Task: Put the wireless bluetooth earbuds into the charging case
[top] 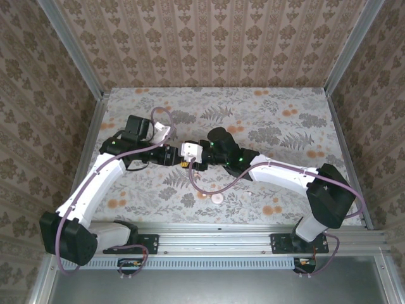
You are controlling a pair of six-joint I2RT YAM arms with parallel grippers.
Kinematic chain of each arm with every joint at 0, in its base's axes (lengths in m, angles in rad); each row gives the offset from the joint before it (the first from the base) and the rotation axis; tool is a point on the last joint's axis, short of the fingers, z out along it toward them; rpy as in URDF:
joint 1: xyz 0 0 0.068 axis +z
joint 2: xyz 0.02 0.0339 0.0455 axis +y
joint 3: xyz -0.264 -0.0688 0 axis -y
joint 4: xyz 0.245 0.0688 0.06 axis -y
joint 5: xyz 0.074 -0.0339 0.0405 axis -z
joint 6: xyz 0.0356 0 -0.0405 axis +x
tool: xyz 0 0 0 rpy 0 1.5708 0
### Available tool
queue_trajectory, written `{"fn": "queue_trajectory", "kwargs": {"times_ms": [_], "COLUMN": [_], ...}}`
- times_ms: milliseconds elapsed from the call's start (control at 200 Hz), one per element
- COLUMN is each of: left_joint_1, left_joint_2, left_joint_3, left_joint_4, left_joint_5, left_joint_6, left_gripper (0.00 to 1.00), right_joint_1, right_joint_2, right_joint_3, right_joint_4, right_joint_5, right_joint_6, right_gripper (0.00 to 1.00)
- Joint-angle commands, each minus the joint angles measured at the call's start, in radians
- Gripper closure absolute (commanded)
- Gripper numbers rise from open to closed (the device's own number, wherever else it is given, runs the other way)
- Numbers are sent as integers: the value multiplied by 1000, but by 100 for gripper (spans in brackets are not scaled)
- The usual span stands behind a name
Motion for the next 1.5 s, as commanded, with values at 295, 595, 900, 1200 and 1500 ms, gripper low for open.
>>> {"fn": "queue_trajectory", "kwargs": {"times_ms": [295, 595, 900, 1200, 1500], "left_joint_1": [-3, 58, 131, 144, 139], "left_joint_2": [23, -10, -85, -151, -270], "left_joint_3": [2, -69, -156, -203, -305], "left_joint_4": [13, 99, 176, 220, 343], "left_joint_5": [-42, 34, 111, 208, 288], "left_joint_6": [51, 94, 188, 329, 396], "left_gripper": [82, 91, 91, 91, 90], "right_joint_1": [6, -11, -89, -212, -275], "right_joint_2": [22, -4, -85, -143, -130], "right_joint_3": [34, 5, -52, -72, 25], "right_joint_4": [14, 16, 12, -25, -293], "right_joint_5": [24, -21, -225, -486, -609], "right_joint_6": [38, 102, 233, 422, 403], "right_gripper": [56, 38, 31, 31, 35]}}
